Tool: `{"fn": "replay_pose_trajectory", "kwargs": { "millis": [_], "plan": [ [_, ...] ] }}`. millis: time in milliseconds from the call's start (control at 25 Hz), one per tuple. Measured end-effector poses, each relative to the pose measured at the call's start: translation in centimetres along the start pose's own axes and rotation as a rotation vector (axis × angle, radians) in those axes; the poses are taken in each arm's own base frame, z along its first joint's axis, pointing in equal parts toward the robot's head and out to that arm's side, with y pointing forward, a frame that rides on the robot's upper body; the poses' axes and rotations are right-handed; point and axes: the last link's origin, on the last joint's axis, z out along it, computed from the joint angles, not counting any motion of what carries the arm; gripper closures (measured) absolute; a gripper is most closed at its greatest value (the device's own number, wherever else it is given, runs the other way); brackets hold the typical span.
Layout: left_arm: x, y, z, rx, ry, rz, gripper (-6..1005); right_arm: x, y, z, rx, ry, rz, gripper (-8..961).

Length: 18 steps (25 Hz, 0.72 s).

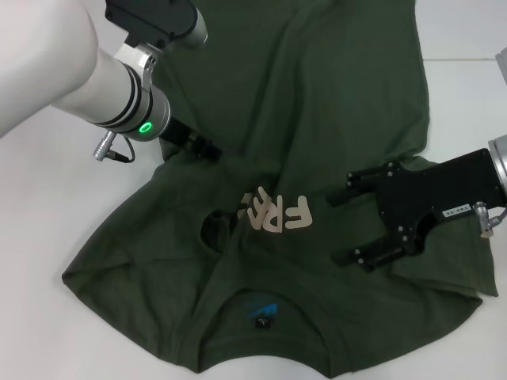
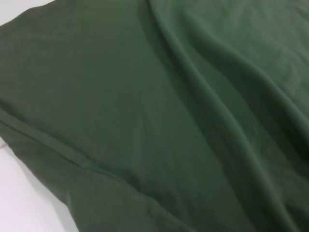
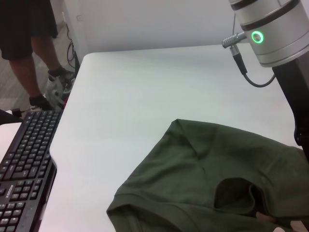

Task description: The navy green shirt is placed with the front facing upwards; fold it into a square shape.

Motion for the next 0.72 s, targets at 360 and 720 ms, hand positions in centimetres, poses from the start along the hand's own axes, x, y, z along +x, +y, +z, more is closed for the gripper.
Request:
{"fn": "replay_pose_trajectory", "kwargs": {
  "millis": [360,720],
  "plan": [
    [0.2,0.7,0.8,0.006,-0.016,0.042,319,0.1,-0.1,0.0,0.008,0.0,0.003,70],
    [0.2,0.7,1.2,0.02,-0.038,0.062,751,0.1,-0.3,0.0,0.022,0.004,0.002,70]
  ]
}}
